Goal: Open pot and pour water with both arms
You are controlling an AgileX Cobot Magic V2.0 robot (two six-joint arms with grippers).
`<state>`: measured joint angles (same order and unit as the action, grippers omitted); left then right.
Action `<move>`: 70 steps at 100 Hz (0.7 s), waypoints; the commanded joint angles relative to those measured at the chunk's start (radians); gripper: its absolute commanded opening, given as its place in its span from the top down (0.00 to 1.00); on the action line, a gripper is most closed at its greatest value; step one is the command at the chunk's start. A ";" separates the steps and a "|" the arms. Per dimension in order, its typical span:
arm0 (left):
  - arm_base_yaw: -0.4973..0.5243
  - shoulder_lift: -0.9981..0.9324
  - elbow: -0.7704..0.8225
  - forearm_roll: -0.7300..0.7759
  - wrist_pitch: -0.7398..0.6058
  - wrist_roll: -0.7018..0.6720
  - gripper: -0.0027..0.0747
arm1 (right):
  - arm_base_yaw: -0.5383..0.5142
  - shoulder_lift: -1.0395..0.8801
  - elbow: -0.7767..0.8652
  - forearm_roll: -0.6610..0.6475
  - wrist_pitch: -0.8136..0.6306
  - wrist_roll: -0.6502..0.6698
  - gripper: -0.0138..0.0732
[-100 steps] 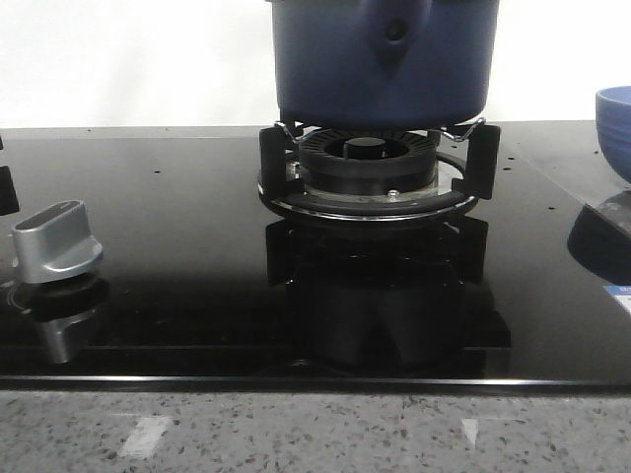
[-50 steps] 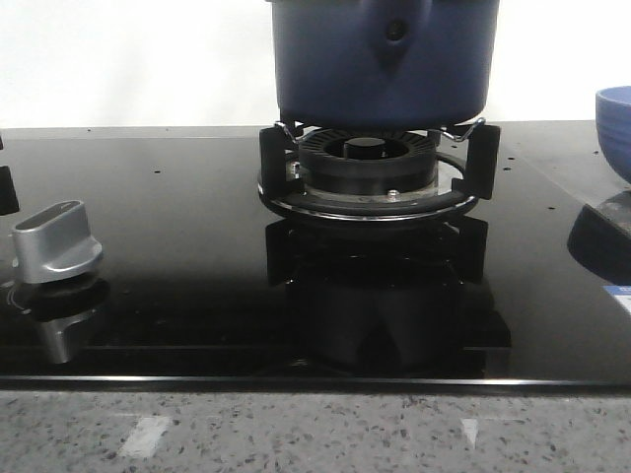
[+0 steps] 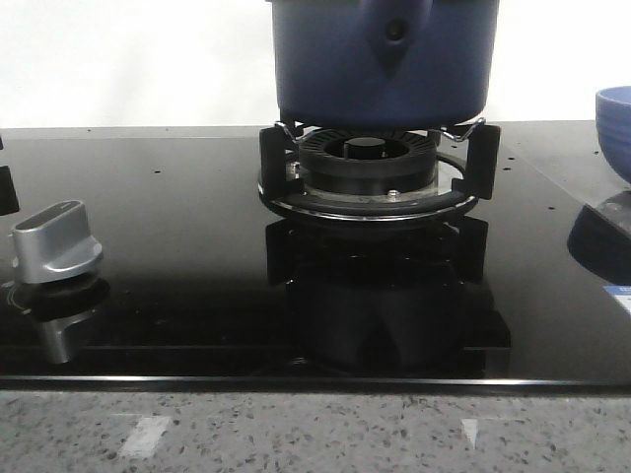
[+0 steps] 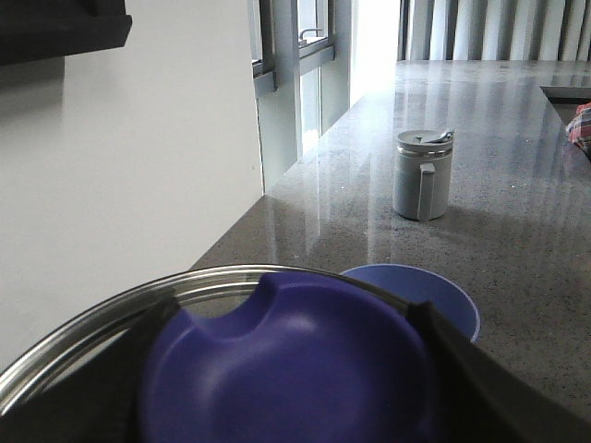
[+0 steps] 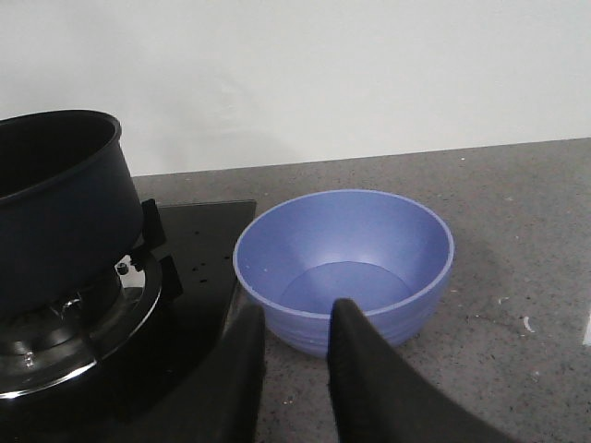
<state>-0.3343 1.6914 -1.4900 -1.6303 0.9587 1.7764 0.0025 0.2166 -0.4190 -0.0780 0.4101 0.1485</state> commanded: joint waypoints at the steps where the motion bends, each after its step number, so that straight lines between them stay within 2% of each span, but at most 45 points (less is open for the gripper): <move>1: 0.005 -0.055 -0.041 -0.093 0.017 -0.009 0.55 | 0.001 0.020 -0.033 -0.005 -0.073 -0.007 0.67; 25: 0.020 -0.055 -0.041 -0.081 0.019 -0.009 0.55 | 0.001 0.020 -0.033 -0.005 -0.073 -0.007 0.67; 38: 0.057 -0.055 -0.041 -0.074 0.031 -0.061 0.55 | 0.001 0.020 -0.033 -0.005 -0.073 -0.007 0.67; 70: 0.179 -0.055 -0.041 -0.001 0.184 -0.187 0.55 | 0.001 0.020 -0.033 -0.005 -0.073 -0.007 0.67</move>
<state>-0.1831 1.6914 -1.4924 -1.5588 1.0686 1.6394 0.0025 0.2166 -0.4190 -0.0780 0.4101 0.1485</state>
